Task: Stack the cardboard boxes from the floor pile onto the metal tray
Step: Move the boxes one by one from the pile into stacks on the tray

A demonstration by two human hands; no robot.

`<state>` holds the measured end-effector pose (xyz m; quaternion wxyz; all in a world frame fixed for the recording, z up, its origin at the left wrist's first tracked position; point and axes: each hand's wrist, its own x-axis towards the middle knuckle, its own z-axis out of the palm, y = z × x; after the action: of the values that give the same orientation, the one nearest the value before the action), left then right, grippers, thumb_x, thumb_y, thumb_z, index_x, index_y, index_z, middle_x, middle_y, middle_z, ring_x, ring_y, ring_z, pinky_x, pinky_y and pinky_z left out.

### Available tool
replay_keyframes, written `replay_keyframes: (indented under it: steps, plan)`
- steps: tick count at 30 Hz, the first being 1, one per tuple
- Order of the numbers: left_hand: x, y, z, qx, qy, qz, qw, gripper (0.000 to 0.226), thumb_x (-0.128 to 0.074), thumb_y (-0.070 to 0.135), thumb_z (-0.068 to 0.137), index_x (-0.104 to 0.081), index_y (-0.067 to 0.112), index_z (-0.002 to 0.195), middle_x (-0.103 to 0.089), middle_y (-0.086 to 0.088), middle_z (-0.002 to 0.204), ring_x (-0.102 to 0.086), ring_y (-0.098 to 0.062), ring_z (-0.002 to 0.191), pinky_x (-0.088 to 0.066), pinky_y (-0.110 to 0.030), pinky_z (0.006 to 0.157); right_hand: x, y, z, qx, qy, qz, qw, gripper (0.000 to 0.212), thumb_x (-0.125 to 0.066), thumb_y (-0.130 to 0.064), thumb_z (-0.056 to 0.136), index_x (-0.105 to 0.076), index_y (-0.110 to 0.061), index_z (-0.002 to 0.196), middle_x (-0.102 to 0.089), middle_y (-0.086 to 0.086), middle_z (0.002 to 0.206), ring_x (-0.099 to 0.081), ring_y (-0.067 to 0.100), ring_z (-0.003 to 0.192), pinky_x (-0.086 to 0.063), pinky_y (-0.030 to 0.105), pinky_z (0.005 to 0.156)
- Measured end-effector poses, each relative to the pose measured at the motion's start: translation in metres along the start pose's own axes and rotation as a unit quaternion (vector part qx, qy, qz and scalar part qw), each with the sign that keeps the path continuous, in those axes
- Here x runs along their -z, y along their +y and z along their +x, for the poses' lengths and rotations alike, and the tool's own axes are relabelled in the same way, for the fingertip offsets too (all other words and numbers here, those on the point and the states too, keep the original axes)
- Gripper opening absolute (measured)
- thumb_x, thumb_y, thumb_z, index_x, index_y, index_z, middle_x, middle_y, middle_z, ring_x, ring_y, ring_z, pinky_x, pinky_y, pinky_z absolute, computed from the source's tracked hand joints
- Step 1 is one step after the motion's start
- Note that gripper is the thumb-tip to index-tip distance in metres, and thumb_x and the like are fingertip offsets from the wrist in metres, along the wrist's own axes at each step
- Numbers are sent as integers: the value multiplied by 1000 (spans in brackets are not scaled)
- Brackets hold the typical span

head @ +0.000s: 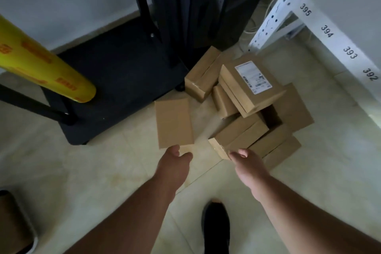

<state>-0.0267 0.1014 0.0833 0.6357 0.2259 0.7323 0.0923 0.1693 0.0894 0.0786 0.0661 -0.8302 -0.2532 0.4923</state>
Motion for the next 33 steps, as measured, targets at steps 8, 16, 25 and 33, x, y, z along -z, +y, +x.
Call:
replay_keyframes:
  steps: [8, 16, 25, 33]
  plan:
    - [-59, 54, 21, -15, -19, 24, 999, 51, -64, 29, 93, -53, 12, 140, -65, -10, 127, -64, -33, 118, -48, -47, 110, 66, -21, 52, -7, 49, 48, 998, 64, -53, -43, 103, -37, -12, 157, -47, 12, 157, -50, 33, 137, -40, 37, 97]
    - [-141, 125, 68, -36, -35, -35, 998, 57, -63, 25, 97, -45, 17, 151, -60, -8, 139, -65, -24, 112, -51, -28, 83, 138, -72, 126, 51, 172, 68, 981, 65, -53, -41, 104, -31, -10, 157, -52, 16, 147, -51, 25, 98, -36, 31, 79]
    - [-183, 145, 87, -14, -101, -49, 994, 70, -67, 55, 68, -62, 22, 130, -72, -9, 119, -68, -25, 113, -54, -38, 96, 147, -80, 158, 58, 119, -20, 991, 66, -52, -40, 101, -34, -15, 159, -47, 10, 158, -49, 32, 139, -40, 36, 102]
    - [-163, 141, 89, -47, -113, -43, 992, 26, -61, 31, 94, -69, 25, 118, -66, 4, 85, -59, -10, 75, -47, -27, 70, 144, -76, 157, 56, 104, -9, 993, 55, -56, -39, 101, -49, -15, 150, -55, 7, 151, -59, 26, 117, -43, 34, 91]
